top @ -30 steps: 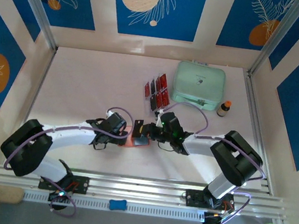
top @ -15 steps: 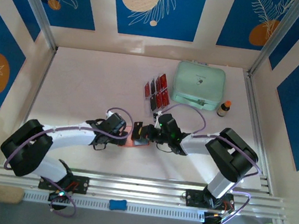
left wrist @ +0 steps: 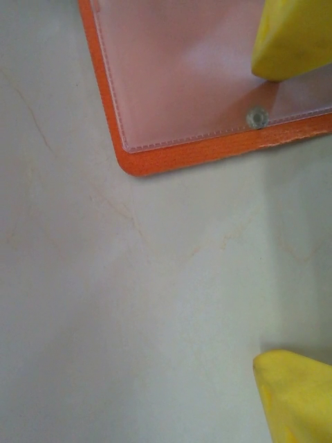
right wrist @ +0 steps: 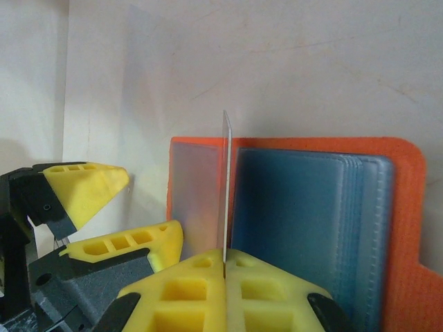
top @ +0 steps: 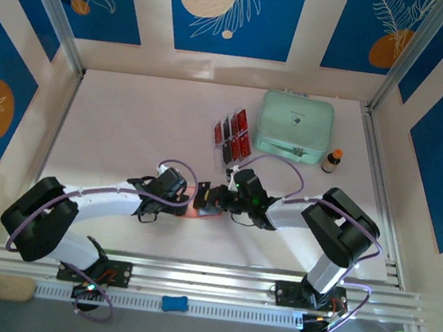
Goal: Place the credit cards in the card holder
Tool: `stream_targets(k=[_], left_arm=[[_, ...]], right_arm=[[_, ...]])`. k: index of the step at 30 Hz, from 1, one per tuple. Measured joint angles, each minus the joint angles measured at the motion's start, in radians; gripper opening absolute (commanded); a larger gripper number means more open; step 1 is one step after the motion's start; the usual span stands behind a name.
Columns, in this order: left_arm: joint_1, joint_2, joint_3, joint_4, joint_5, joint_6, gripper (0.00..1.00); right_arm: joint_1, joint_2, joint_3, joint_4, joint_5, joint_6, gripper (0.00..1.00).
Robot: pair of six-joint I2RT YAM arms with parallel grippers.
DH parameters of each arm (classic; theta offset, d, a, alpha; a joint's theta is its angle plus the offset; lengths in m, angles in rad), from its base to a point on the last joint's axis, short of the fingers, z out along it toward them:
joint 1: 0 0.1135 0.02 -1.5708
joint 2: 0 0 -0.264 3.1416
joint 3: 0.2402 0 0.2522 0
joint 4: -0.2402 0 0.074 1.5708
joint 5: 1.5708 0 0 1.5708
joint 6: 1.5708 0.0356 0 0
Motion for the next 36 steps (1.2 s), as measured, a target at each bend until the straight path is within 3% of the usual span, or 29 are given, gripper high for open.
stream_targets(k=[36], left_arm=[[0.019,0.023,0.019,-0.008,-0.020,-0.034,1.00]], right_arm=[[-0.003,0.013,-0.008,-0.016,-0.062,0.025,0.00]])
